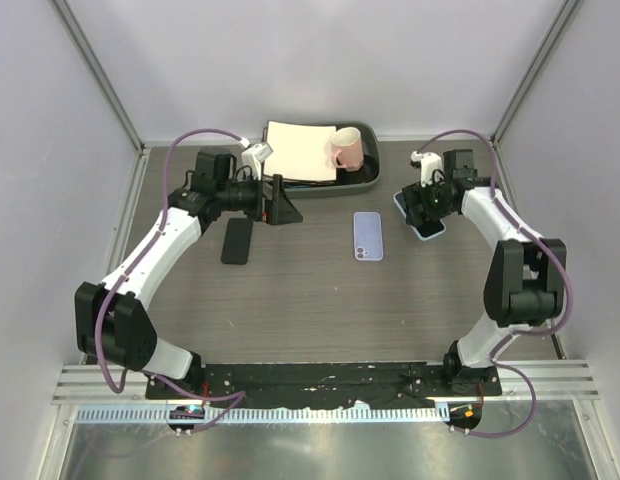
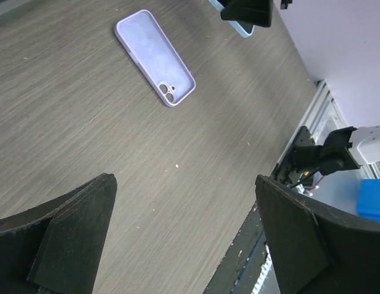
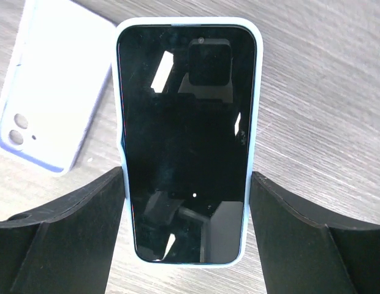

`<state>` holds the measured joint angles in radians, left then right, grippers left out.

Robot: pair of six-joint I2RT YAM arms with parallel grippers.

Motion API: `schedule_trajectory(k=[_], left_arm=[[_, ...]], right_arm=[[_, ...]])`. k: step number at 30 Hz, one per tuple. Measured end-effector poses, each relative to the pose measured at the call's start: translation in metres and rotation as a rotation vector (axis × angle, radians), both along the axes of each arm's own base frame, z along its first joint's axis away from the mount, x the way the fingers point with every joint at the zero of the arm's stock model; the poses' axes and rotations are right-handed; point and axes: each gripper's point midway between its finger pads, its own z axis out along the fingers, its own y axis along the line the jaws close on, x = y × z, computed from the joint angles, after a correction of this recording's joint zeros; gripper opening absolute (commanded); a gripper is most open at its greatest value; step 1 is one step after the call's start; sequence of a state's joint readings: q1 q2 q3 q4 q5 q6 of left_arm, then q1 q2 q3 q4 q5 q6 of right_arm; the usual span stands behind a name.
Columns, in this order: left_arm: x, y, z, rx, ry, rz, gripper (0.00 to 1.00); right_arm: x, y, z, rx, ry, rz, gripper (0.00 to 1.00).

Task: Take the phone out of the phone case
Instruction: Pick up the phone at the center of the board.

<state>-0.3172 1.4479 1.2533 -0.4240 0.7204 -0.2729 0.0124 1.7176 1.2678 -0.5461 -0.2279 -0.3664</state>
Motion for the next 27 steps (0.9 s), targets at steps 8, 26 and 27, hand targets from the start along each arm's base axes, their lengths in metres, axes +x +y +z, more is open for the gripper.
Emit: schedule_trajectory(k=[8, 26, 27], left_arm=[[-0.006, -0.012, 0.001, -0.083, 0.085, -0.051, 1.00], [-0.035, -0.036, 0.003, -0.224, 0.225, -0.204, 1.00], [-0.038, -0.038, 0.003, -0.225, 0.228, -0.215, 1.00]], right_arm=[[-0.039, 0.034, 0.043, 0.013, -0.131, 0.206, 0.01], [-0.138, 0.171, 0.122, 0.033, -0.361, 0.738, 0.01], [-0.140, 0.174, 0.123, 0.028, -0.362, 0.748, 0.01]])
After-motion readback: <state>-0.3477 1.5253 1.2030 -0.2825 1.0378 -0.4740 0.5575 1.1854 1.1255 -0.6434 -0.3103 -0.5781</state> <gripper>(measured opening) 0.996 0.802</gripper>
